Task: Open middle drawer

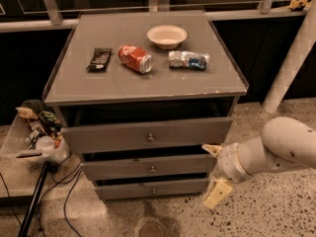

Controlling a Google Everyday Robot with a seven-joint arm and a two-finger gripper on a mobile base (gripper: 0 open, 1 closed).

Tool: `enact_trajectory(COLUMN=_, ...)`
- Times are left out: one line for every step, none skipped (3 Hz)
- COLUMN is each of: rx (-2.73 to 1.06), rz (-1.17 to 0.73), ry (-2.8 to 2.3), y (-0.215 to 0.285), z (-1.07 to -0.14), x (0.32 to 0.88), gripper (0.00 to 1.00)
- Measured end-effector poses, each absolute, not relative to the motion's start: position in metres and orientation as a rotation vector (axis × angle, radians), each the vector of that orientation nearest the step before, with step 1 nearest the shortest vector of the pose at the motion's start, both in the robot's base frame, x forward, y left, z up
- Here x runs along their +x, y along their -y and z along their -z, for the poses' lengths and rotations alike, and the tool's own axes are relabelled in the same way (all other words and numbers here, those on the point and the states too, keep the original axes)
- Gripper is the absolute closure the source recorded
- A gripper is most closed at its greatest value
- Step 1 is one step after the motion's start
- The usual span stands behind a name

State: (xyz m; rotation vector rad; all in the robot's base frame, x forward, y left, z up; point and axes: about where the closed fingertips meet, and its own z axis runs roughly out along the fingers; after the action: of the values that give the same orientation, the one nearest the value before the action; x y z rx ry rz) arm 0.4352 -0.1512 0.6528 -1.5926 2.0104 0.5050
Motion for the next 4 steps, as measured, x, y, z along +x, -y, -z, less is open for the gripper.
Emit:
enact_trajectory(rx=-1.579, rz=-0.535, ry=-1.993, y=0.146, z=-0.620, x=0.439, gripper=0.00)
enact_trajectory(rx=-1.577, rz=-0.537, ry=-1.967, y=0.140, z=-0.591, x=0.443, gripper=0.00)
enact_trajectory(rx=-1.561, rz=-0.500, ry=-1.958, y=0.141, z=-0.559, x=0.453, gripper=0.00)
enact_trajectory(rx=-1.495, rz=-0.455, ry=-1.996, y=0.153, z=-0.536, x=0.479, gripper=0.00)
